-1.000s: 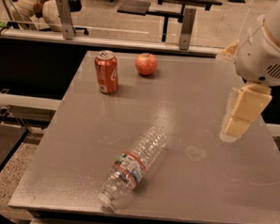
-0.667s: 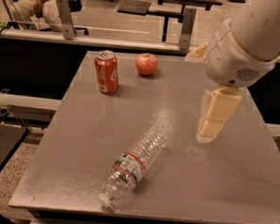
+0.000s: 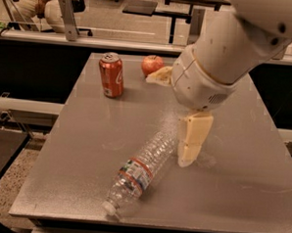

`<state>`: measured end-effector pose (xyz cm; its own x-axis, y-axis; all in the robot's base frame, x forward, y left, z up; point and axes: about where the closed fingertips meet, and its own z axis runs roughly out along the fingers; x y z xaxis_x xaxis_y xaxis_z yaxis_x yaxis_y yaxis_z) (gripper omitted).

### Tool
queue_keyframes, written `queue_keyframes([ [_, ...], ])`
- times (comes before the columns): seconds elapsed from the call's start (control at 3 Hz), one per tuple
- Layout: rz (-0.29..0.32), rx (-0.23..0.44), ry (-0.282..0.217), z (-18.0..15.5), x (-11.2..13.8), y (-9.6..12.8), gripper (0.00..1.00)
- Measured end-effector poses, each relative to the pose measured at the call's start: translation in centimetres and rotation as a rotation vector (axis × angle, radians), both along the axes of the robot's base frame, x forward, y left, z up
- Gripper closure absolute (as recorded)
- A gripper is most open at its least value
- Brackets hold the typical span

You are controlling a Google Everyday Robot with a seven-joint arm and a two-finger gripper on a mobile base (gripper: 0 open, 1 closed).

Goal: Place water bottle upright

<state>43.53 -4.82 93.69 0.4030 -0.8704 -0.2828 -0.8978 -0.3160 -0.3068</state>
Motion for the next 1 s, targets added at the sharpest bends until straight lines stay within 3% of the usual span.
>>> queue_keyframes([
  [0.33, 0.183, -0.041, -0.018, -2.3, -1.8, 2.3, 0.0],
  [1.0, 0.425, -0.16, -0.071, -5.7, -4.1, 4.5, 0.0],
])
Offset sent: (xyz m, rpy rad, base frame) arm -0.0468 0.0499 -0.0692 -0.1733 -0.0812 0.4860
